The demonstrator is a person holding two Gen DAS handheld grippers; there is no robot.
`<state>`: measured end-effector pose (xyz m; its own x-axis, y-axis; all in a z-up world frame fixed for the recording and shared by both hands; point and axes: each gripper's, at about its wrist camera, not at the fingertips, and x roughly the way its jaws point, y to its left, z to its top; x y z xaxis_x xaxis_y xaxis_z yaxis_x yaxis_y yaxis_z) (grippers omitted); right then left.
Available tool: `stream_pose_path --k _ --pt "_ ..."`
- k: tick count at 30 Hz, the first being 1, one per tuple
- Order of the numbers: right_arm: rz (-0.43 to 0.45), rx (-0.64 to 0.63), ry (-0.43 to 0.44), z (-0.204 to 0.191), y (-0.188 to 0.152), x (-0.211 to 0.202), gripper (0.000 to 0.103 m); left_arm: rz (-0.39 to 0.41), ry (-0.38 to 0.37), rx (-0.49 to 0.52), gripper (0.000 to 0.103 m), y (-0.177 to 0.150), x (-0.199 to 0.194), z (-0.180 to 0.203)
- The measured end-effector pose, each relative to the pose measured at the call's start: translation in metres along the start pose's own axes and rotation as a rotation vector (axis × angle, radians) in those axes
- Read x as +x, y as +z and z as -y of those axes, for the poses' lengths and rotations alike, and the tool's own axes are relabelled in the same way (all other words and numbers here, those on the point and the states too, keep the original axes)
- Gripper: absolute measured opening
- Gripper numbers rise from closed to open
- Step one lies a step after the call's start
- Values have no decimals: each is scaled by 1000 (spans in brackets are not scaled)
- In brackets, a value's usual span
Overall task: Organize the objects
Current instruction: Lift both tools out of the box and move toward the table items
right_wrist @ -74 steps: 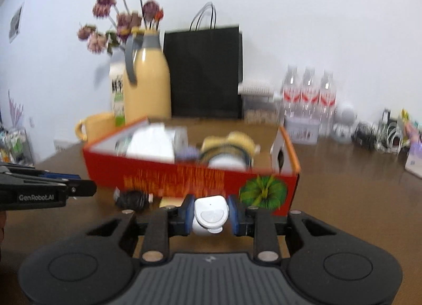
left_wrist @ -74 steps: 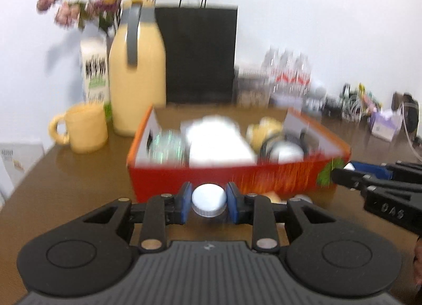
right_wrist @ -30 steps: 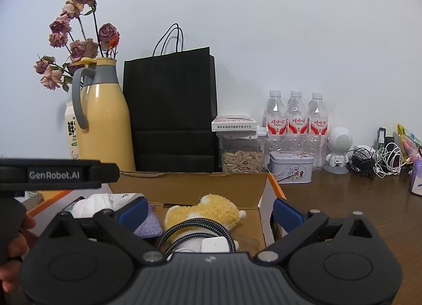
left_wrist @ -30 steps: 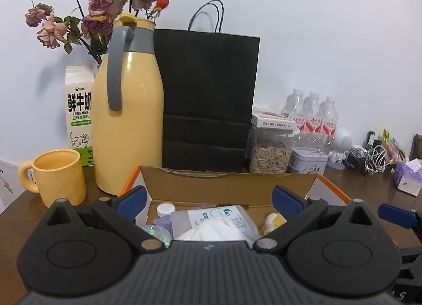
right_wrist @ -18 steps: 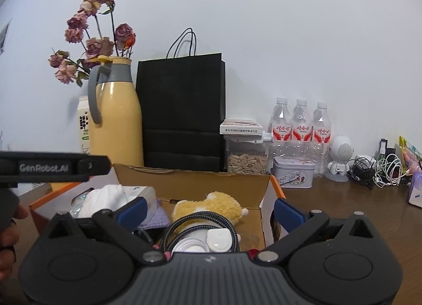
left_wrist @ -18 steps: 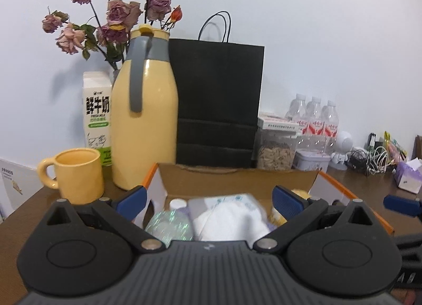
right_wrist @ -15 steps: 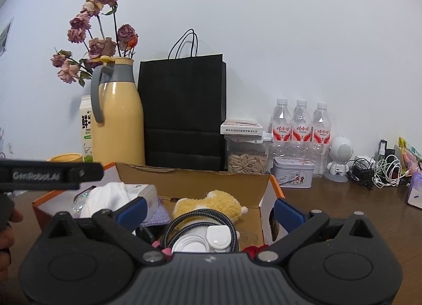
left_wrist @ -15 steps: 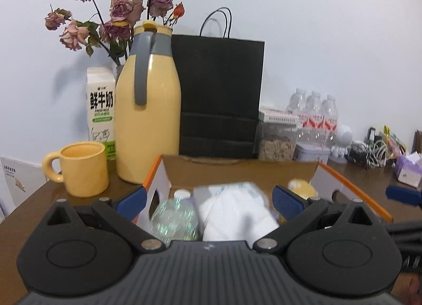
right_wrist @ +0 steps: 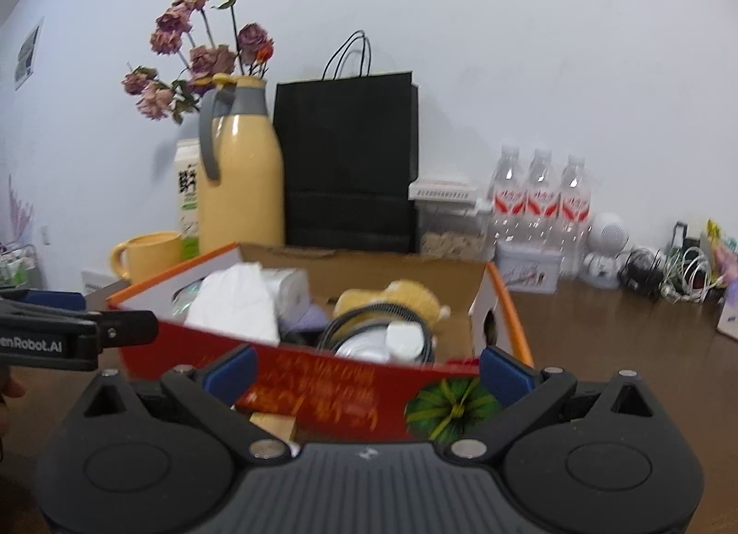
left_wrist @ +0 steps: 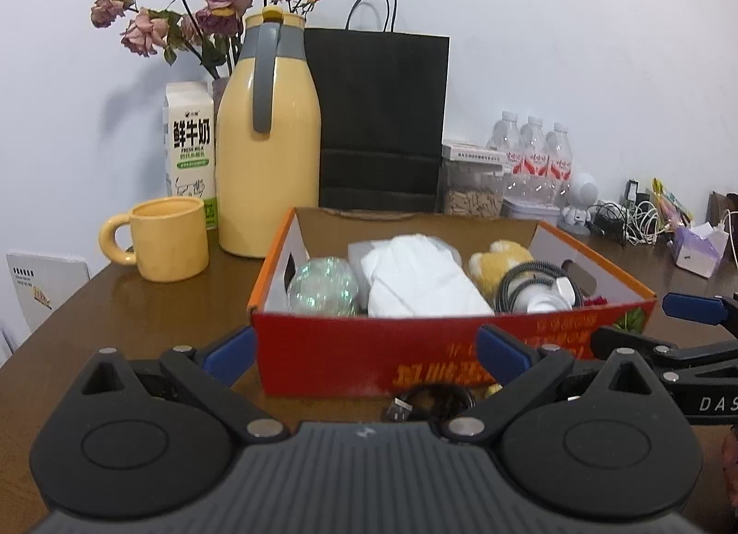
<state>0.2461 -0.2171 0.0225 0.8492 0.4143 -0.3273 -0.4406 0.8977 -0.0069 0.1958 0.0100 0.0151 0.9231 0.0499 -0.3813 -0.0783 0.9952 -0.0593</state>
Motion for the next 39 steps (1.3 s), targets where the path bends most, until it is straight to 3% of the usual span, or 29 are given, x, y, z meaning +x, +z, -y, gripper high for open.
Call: stream_pose_path --k 25,34,36,39 --pt "-179 -55 -34 -13 -20 8 103 -82 16 -64 103 -6 -7 -23" --pt "-222 -2 -31 -9 -20 18 78 -76 -6 -60 103 -6 -12 -22" --pt "-242 14 -47 -5 -20 21 65 -74 -9 -61 103 -5 -13 -23" --pt "-273 22 -47 -3 -21 25 56 -76 -11 -60 103 -5 -14 -22"
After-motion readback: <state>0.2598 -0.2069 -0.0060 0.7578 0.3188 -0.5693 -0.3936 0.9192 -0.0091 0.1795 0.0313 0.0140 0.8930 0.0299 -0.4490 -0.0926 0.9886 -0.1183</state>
